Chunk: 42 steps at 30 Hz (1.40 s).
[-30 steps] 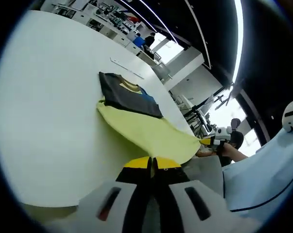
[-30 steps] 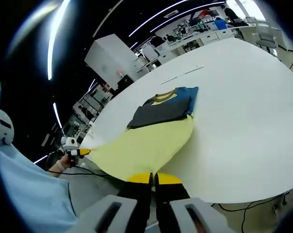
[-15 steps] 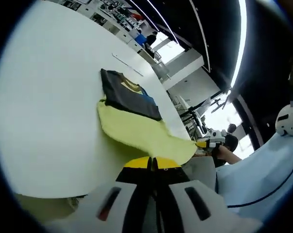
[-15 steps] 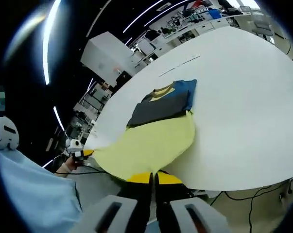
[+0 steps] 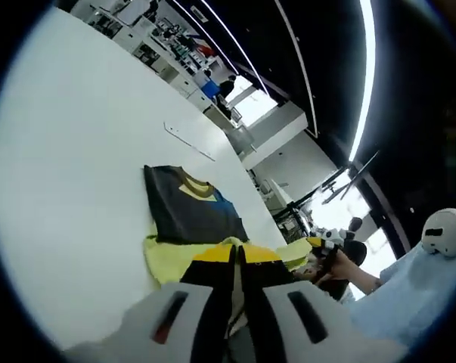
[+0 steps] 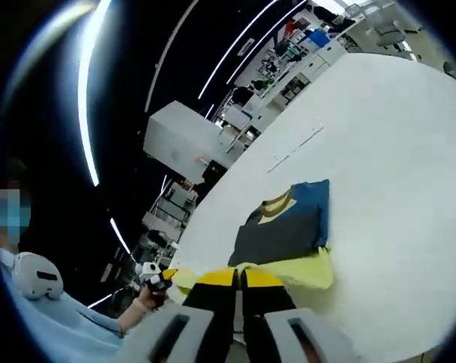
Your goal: Fold the garment on the visible template until the final outline fits inside the template.
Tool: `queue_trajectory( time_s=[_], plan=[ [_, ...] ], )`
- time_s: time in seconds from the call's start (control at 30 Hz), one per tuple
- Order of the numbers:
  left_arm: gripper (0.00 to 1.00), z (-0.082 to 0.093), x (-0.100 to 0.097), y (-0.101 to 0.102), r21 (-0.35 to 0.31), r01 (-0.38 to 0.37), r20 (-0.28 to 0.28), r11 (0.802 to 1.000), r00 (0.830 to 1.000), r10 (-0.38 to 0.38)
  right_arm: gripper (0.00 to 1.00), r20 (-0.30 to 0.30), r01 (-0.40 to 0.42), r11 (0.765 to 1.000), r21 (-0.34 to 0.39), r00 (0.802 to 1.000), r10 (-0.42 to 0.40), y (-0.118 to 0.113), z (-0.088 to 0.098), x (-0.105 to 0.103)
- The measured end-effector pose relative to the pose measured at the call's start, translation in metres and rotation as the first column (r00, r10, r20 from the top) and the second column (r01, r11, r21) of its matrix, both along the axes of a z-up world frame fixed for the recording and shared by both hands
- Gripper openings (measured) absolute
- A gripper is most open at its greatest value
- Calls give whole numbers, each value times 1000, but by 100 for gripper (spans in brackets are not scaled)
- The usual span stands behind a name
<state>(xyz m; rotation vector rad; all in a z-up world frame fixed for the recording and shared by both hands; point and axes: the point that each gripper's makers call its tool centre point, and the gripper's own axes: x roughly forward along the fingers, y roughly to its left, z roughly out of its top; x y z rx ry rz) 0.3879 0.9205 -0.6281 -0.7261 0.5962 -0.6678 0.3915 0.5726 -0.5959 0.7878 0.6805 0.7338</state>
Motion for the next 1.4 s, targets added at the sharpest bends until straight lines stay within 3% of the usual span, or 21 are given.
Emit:
queue_trajectory(
  time_s=[0.27,0.4,0.6,0.73,0.77,0.9,1.07,1.13,1.4],
  plan=[
    [0,3,78,4,60,-35,50,998,998,32,0,49,0,1000,-29,999,1,9,0,82],
    [0,-14,112,7,76,-59,17,995,998,58,0,49,18,998,-54,999,-15,7,-13,114],
    [0,-21,150,4,76,-92,16,993,996,91,0,24,61,996,-67,998,-59,2,-32,154],
    [0,-39,170,7,92,-127,-25,988,991,130,0,-29,114,991,-70,993,-116,-4,-52,179],
    [0,-43,175,9,82,-149,-41,985,987,153,0,-18,110,991,-72,994,-112,-4,-54,182],
    [0,-57,189,11,63,-195,-75,979,977,200,0,-49,125,988,-93,990,-130,-2,-73,198],
    [0,-87,198,14,46,-247,-164,968,954,251,0,-97,128,982,-142,985,-142,0,-101,207],
    [0,-99,198,15,54,-254,-191,966,947,259,0,-103,118,979,-166,985,-137,1,-112,210],
    [0,-121,182,13,120,-236,-215,964,942,258,0,-146,85,967,-241,982,-123,0,-146,206]
  ],
)
